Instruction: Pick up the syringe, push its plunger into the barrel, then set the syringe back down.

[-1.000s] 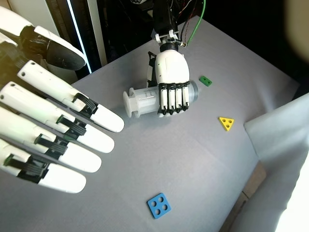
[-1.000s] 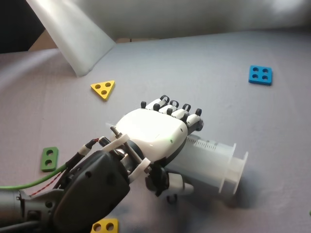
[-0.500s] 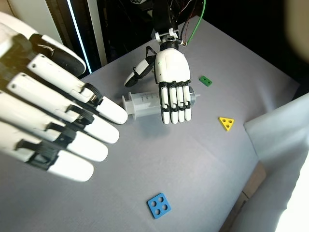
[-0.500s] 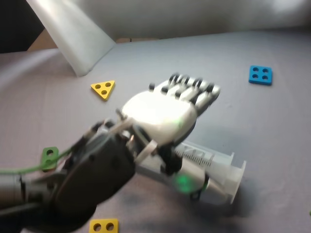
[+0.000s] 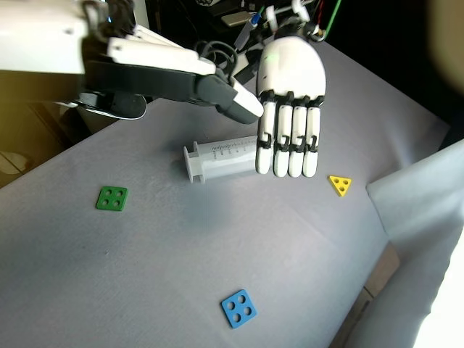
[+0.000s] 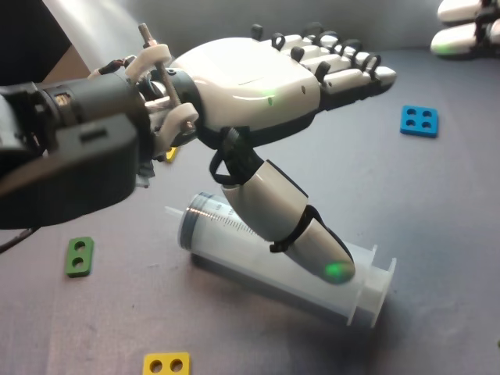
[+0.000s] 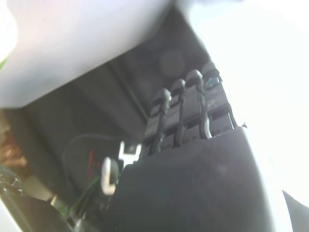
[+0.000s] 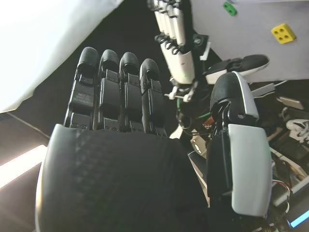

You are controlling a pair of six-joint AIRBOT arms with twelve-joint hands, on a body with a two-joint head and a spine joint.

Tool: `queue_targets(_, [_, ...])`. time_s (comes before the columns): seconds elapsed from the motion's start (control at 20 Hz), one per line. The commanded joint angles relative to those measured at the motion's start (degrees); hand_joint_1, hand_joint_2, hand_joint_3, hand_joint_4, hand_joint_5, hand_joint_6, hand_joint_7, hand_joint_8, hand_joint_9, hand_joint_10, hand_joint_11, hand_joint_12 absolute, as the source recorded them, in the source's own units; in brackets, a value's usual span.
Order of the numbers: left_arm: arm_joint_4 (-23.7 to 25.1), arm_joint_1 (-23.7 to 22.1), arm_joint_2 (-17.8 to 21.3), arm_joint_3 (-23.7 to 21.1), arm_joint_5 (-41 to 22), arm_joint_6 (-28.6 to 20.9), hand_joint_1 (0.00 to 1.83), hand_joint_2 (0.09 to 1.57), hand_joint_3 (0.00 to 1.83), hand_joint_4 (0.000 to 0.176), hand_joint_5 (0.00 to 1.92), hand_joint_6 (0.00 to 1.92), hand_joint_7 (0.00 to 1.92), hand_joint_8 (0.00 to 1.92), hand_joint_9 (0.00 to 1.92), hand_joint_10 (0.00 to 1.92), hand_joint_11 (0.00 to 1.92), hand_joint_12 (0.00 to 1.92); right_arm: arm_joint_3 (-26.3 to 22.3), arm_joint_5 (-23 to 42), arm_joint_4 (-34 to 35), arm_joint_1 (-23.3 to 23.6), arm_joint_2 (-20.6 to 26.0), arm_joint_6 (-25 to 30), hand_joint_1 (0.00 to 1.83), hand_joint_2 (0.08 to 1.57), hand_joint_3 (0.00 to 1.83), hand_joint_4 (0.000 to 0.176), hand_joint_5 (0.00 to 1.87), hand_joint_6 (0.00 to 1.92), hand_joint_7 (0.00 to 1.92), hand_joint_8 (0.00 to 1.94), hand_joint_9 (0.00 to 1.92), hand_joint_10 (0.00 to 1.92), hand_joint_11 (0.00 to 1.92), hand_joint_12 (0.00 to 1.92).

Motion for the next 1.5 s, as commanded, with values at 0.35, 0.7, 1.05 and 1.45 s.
queue_targets(0.35, [32.04,-1.98,2.17,4.08,-34.91,-31.66,0.11,0.55,0.0,0.0,0.0,0.0,0.0,0.0,0.0,0.0,0.0,0.0,-2.4,4.54,3.96,0.88,-0.66,1.53,0.42,1.16,0.0,0.0,0.34,0.01,0.31,0.01,0.23,0.01,0.0,0.47])
queue_targets(0.7, [50.08,-9.85,7.29,4.29,-40.11,-42.36,0.02,0.88,0.03,0.0,0.05,0.01,0.06,0.01,0.04,0.01,0.01,0.01,-2.71,4.3,3.95,0.98,-0.44,1.49,0.34,1.18,0.0,0.0,0.3,0.0,0.29,0.0,0.21,0.0,0.0,0.45])
queue_targets(1.05, [47.04,-9.59,8.1,4.19,-39.9,-39.61,0.11,1.57,0.09,0.0,0.58,1.88,0.58,1.87,0.57,1.9,0.57,1.92,-2.74,3.34,3.95,1.76,-0.36,1.49,0.3,1.47,0.0,0.0,0.6,1.6,0.68,1.72,0.62,1.77,0.51,1.87])
queue_targets(1.45, [45.96,-9.94,8.31,3.61,-38.81,-39.12,0.41,1.56,0.01,0.0,0.81,1.92,0.87,1.92,0.78,1.92,0.8,1.92,-2.82,3.31,3.89,1.9,-0.35,1.49,0.27,1.57,0.03,0.0,0.99,1.92,0.97,1.94,0.95,1.92,0.98,1.92])
